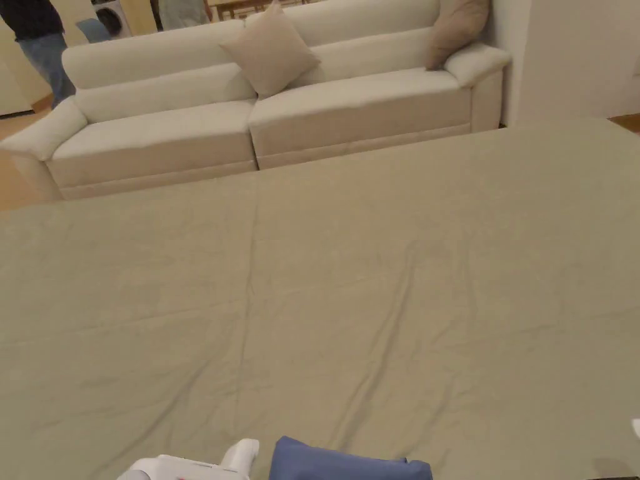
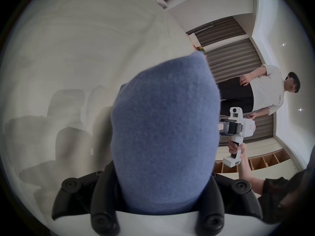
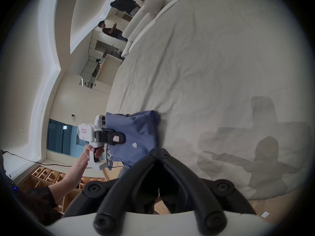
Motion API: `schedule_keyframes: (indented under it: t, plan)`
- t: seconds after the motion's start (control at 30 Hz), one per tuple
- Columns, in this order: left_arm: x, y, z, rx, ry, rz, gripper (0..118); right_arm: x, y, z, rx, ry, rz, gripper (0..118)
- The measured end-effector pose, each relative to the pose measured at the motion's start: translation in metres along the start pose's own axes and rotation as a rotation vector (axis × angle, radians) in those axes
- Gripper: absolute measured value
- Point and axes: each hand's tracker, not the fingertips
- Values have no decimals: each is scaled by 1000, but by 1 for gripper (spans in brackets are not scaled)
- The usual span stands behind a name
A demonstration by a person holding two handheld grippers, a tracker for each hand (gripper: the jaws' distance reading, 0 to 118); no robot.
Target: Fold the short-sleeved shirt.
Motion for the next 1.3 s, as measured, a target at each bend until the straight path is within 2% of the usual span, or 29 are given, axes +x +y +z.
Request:
schedule_keyframes:
  t: [0.07,0.2,0.27,0.4,0.53,0.6,0.67,0.8,0.83,0.87,0.93,1.0,1.07,1.17,1.23,1.3]
  plan:
    - [-40,11,44,-11,-1,61,40,-9,2,-2,8,-4,-3,0]
    - [-102,22,139,-24,89,2,40,-27,12,-19,0,-13,-13,0]
    - [-136,21,189,-6,97,63,40,-36,16,-29,-1,-29,-5,0]
    - [-186,17,279,21,234,136,40,-49,29,-53,-9,-57,17,0]
    - [-212,10,345,-24,332,196,40,-55,39,-77,-24,-68,18,0]
    - [-221,5,368,0,322,266,40,-55,40,-89,-36,-65,9,0]
    - [-233,1,383,37,328,281,40,-54,39,-100,-59,-49,-7,0]
    - [-261,-14,368,75,359,402,43,-54,37,-117,-95,-80,-3,0]
    - [-267,-19,355,71,375,399,48,-53,36,-119,-99,-79,-3,0]
    - [-271,-22,348,65,407,393,59,-53,35,-119,-102,-79,-7,0]
    - [-272,-31,341,88,490,409,90,-55,36,-115,-108,-79,3,0]
    - [-255,-42,346,169,473,440,91,-57,38,-106,-106,-85,20,0]
    - [-239,-46,356,170,609,486,91,-59,42,-94,-83,-93,39,0]
    - [-181,-57,379,235,772,519,91,-63,49,-71,13,-80,61,0]
    - [-141,-59,401,320,848,501,91,-70,53,-54,82,-131,103,0]
    - [-72,-60,404,463,893,390,91,-85,56,-34,186,-232,195,0]
